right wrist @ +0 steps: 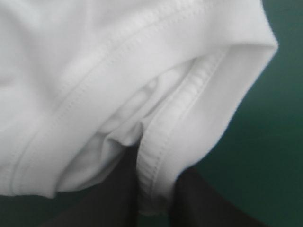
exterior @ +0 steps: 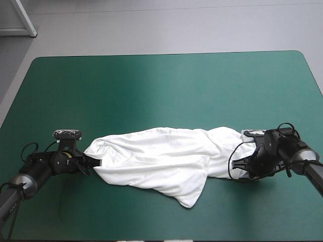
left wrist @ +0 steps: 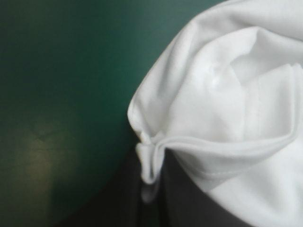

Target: Fold the cloth

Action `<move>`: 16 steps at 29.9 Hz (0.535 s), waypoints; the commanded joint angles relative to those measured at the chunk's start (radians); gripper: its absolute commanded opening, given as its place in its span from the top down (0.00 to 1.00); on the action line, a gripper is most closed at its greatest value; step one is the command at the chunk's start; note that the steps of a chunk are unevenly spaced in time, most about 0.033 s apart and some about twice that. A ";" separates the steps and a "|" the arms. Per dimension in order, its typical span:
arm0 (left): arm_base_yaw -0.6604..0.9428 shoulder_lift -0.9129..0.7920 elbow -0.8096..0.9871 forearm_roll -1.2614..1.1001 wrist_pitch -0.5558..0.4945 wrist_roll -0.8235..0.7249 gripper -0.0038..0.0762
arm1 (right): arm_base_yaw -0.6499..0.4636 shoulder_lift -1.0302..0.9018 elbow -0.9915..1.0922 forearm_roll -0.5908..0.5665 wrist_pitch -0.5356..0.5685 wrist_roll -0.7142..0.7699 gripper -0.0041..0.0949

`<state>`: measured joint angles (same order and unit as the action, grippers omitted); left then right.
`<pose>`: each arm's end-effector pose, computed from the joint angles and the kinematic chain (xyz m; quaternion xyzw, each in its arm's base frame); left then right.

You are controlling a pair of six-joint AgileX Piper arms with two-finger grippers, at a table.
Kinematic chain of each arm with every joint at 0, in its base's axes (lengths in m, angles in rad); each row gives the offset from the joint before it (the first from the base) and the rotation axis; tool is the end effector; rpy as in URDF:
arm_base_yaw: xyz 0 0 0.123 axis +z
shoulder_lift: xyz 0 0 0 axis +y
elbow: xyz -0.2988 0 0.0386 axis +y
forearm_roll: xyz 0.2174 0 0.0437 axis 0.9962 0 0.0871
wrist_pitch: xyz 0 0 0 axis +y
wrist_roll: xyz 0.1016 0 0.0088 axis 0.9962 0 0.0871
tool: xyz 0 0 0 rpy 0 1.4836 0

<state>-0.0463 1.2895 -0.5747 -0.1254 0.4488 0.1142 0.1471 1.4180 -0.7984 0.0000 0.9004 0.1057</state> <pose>0.1950 -0.0146 0.2218 0.0296 0.9684 -0.0319 0.2454 0.2067 0.0306 0.2325 -0.0206 0.9974 0.0087 0.0684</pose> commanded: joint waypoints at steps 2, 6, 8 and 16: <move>-0.004 -0.017 -0.040 -0.017 0.073 0.004 0.96 | 0.000 -0.029 -0.028 -0.022 -0.063 -0.024 0.97; -0.004 -0.091 -0.152 -0.016 0.142 0.006 0.96 | 0.000 -0.136 -0.126 -0.022 -0.004 -0.024 0.97; -0.004 -0.125 -0.243 -0.016 0.180 0.006 0.96 | 0.000 -0.186 -0.198 -0.024 0.040 -0.021 0.97; -0.004 -0.214 -0.660 0.022 0.426 0.006 0.96 | 0.000 -0.317 -0.592 -0.050 0.242 0.005 0.97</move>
<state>-0.0472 1.1156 -1.0754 -0.1167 0.8295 0.1175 0.1483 1.1518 -1.2410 -0.0195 1.1088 0.1068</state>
